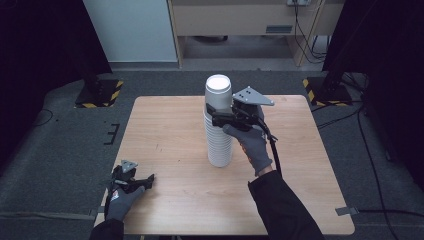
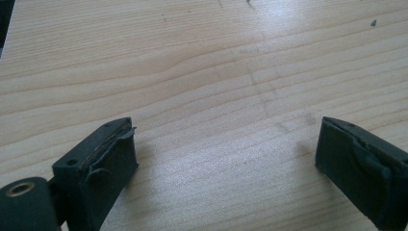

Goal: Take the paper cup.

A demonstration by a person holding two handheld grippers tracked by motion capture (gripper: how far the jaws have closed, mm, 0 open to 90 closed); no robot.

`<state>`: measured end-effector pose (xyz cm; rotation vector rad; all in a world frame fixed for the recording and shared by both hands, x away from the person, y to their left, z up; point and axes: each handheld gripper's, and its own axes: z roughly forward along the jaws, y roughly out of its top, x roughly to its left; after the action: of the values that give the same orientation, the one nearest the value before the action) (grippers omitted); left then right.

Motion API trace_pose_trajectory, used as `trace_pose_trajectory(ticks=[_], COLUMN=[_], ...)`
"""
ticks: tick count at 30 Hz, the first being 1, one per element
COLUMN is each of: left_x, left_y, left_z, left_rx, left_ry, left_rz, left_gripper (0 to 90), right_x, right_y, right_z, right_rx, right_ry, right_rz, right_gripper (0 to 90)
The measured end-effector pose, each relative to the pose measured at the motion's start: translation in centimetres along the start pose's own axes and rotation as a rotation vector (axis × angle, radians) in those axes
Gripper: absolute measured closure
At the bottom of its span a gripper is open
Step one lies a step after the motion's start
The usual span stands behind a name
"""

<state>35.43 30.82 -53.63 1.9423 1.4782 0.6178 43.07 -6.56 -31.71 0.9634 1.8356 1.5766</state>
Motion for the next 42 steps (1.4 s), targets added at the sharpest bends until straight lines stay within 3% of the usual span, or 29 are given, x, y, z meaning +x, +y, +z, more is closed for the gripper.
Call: trace_pose_trajectory(ticks=[15, 42], left_x=[0.00, 0.00], left_y=[0.00, 0.00], left_z=[0.00, 0.00], left_rx=[0.000, 0.000], left_ry=[-0.001, -0.001], left_rz=[0.000, 0.000], left_gripper=[6.4, 6.3], right_x=[0.11, -0.07], right_y=[-0.32, 0.09], right_z=[1.03, 0.98], right_rx=[0.010, 0.019], right_ry=[0.002, 0.013], right_rz=[-0.003, -0.018], right_gripper=[11.5, 14.4])
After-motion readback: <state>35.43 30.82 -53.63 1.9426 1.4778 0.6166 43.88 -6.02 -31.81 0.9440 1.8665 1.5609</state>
